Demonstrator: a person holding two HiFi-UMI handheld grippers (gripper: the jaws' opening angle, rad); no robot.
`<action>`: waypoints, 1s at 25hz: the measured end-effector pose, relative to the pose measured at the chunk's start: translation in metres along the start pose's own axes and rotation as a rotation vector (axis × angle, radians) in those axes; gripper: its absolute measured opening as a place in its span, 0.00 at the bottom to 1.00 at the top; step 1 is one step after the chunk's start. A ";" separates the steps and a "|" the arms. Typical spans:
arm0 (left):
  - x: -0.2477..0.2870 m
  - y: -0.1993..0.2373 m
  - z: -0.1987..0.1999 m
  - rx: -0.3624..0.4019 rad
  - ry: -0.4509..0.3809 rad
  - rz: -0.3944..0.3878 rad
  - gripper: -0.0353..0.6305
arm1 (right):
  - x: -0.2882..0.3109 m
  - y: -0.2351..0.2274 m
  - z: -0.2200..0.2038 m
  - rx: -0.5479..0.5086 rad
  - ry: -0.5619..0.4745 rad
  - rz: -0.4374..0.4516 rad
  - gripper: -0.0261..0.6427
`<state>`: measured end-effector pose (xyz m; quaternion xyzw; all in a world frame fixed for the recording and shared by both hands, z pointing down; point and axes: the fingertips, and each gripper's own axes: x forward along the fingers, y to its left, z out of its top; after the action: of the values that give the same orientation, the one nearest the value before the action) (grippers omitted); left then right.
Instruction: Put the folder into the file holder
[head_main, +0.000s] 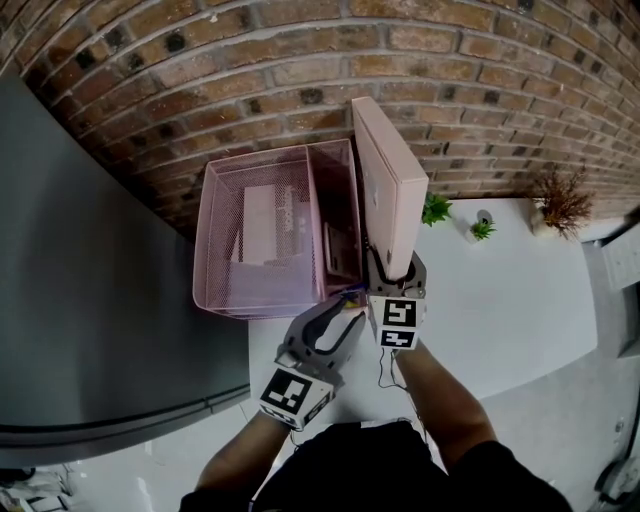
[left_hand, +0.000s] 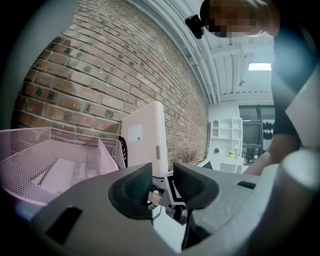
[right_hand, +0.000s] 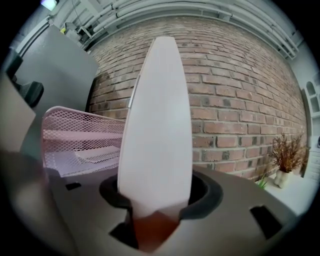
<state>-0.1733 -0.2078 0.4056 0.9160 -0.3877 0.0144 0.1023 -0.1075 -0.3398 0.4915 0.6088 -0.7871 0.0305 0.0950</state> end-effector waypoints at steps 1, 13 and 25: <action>0.000 0.000 -0.001 -0.002 0.000 0.002 0.25 | 0.000 0.001 0.000 -0.001 0.000 0.011 0.38; -0.004 0.001 0.002 -0.033 -0.023 0.019 0.25 | -0.015 0.001 0.032 -0.048 -0.033 0.061 0.45; -0.006 0.003 0.015 -0.030 -0.057 0.004 0.25 | -0.023 -0.002 0.082 -0.010 -0.054 0.069 0.45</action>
<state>-0.1804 -0.2086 0.3912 0.9136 -0.3924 -0.0172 0.1050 -0.1089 -0.3321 0.4066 0.5815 -0.8099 0.0132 0.0758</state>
